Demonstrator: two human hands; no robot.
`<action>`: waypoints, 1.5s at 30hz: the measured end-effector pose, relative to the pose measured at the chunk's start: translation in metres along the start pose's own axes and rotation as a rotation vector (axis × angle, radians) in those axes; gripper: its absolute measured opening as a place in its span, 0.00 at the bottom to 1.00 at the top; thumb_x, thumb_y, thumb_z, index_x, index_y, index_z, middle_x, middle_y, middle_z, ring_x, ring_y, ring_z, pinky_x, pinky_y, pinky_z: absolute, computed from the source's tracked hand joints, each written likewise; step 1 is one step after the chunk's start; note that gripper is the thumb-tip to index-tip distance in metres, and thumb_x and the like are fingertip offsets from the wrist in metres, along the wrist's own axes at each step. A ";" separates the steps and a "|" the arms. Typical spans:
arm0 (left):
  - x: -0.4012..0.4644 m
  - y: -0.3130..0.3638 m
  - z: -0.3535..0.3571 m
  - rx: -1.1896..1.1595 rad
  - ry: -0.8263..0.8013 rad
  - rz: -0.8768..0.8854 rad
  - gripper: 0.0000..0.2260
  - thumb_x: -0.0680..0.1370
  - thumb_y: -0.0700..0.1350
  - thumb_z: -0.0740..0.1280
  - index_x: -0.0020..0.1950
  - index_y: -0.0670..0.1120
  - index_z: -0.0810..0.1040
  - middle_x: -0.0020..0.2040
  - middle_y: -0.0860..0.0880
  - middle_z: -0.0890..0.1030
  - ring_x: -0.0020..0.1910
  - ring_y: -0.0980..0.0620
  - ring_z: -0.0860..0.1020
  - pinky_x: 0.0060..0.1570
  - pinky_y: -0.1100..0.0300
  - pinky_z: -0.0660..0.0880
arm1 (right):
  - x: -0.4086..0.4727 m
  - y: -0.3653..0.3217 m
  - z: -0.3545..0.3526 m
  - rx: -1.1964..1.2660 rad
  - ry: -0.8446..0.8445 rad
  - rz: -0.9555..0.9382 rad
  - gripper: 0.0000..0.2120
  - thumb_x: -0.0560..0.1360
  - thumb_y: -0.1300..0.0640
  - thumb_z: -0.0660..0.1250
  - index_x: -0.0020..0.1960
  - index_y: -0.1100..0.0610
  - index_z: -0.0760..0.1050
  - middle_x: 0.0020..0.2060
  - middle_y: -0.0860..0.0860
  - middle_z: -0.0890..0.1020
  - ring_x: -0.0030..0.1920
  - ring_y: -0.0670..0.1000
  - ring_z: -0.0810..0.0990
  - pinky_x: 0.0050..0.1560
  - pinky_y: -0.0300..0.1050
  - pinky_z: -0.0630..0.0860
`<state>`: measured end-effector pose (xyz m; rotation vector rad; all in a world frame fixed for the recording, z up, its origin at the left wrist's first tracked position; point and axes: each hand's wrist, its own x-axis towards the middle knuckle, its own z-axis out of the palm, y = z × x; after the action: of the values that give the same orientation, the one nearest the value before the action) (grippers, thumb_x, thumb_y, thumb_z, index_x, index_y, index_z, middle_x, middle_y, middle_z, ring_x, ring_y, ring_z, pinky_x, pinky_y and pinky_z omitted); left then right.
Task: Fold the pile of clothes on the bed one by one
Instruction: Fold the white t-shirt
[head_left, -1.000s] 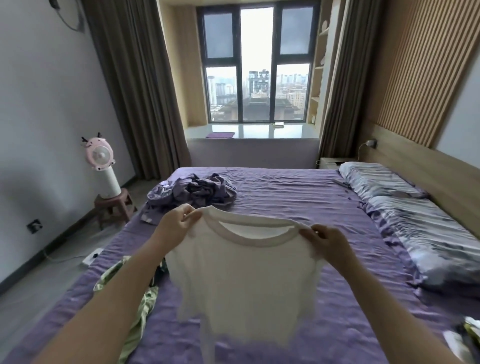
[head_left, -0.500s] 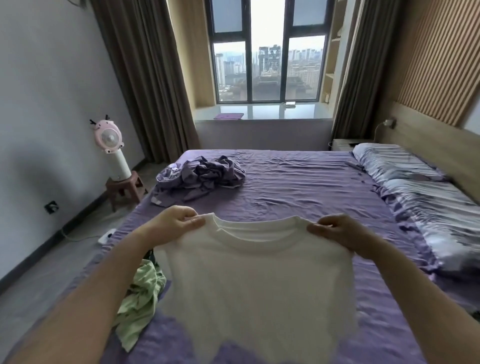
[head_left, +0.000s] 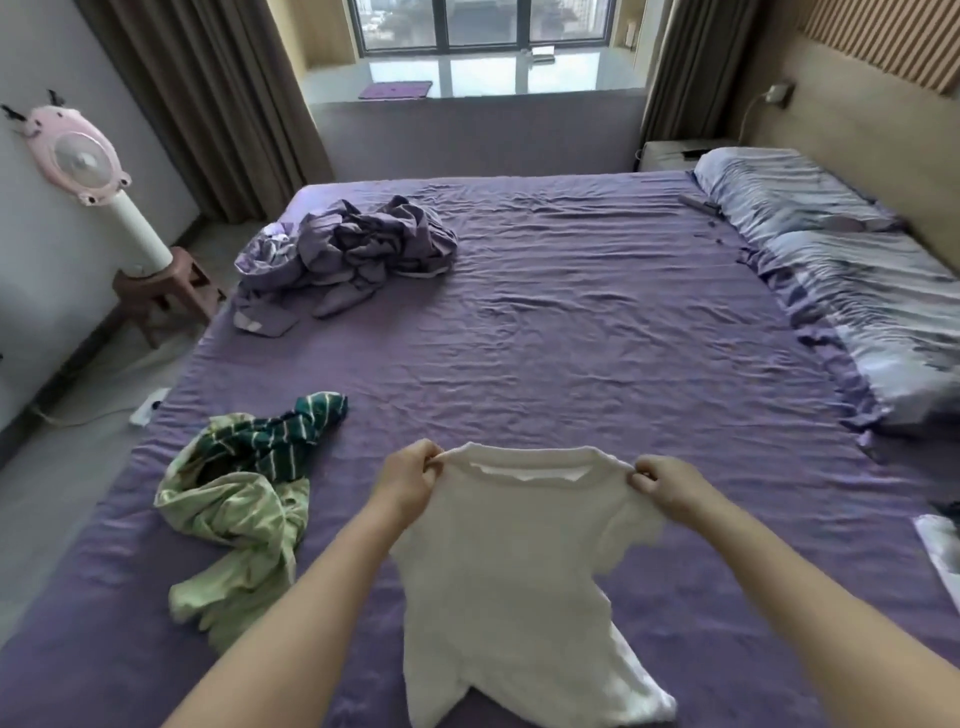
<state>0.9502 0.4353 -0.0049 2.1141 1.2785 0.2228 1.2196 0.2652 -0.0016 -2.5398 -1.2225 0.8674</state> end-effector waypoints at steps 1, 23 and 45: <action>0.008 -0.010 0.009 -0.009 -0.017 -0.022 0.06 0.78 0.40 0.64 0.50 0.41 0.80 0.49 0.44 0.82 0.50 0.45 0.78 0.46 0.58 0.68 | 0.007 0.002 0.010 0.002 0.003 0.033 0.18 0.79 0.58 0.60 0.31 0.52 0.62 0.33 0.51 0.71 0.41 0.53 0.70 0.37 0.45 0.59; 0.244 -0.087 0.091 0.455 0.045 0.046 0.14 0.81 0.57 0.55 0.44 0.49 0.71 0.46 0.51 0.77 0.44 0.48 0.77 0.36 0.58 0.63 | 0.219 0.015 0.066 -0.234 0.300 0.089 0.13 0.80 0.46 0.53 0.48 0.54 0.69 0.44 0.52 0.81 0.46 0.58 0.79 0.37 0.46 0.66; 0.315 -0.012 0.301 0.354 -0.224 0.422 0.23 0.80 0.38 0.57 0.75 0.49 0.61 0.76 0.49 0.60 0.76 0.48 0.53 0.73 0.48 0.50 | 0.295 0.085 0.156 0.095 0.273 0.179 0.09 0.72 0.54 0.70 0.49 0.58 0.77 0.43 0.52 0.76 0.50 0.57 0.73 0.50 0.49 0.64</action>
<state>1.2385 0.5715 -0.3015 2.6138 0.7731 -0.0705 1.3283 0.4243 -0.2875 -2.6120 -0.8646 0.5698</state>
